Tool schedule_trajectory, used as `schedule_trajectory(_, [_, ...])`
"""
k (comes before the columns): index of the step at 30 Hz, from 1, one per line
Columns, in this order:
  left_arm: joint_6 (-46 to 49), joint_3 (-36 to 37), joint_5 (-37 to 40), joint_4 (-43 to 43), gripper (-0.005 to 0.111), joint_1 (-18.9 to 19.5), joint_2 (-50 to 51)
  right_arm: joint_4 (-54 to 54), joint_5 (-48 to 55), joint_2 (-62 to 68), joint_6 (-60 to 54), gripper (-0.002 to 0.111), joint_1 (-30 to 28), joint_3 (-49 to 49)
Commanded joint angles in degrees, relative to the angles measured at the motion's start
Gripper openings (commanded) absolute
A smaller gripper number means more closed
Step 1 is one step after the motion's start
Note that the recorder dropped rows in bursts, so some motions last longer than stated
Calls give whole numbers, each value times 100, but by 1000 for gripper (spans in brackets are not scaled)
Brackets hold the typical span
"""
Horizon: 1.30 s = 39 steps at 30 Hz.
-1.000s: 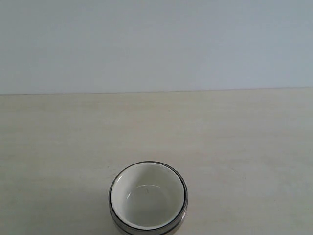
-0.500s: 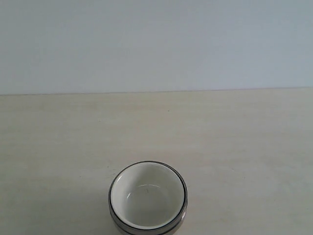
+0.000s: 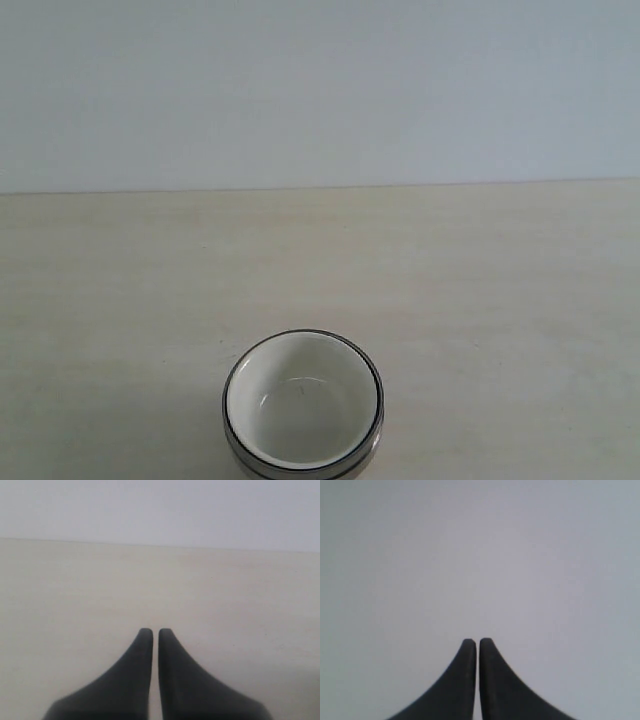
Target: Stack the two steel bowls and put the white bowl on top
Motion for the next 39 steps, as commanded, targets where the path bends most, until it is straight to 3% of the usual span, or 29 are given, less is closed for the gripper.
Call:
schedule_trajectory(1, [-27, 17, -41, 0, 4, -29, -18, 84, -174, -23, -274, 0, -31, 192])
schedule_trajectory(19, [-27, 17, -41, 0, 4, -29, -18, 84, -1685, -23, 828, 0, 114, 2543])
schedule_trajectory(28, [-27, 17, -41, 0, 4, -29, -18, 84, -2000, -23, 619, 0, 114, 3452])
schedule_trajectory(39, [-27, 17, -41, 0, 4, -29, -18, 84, -1880, -23, 0, 0, 114, 3755])
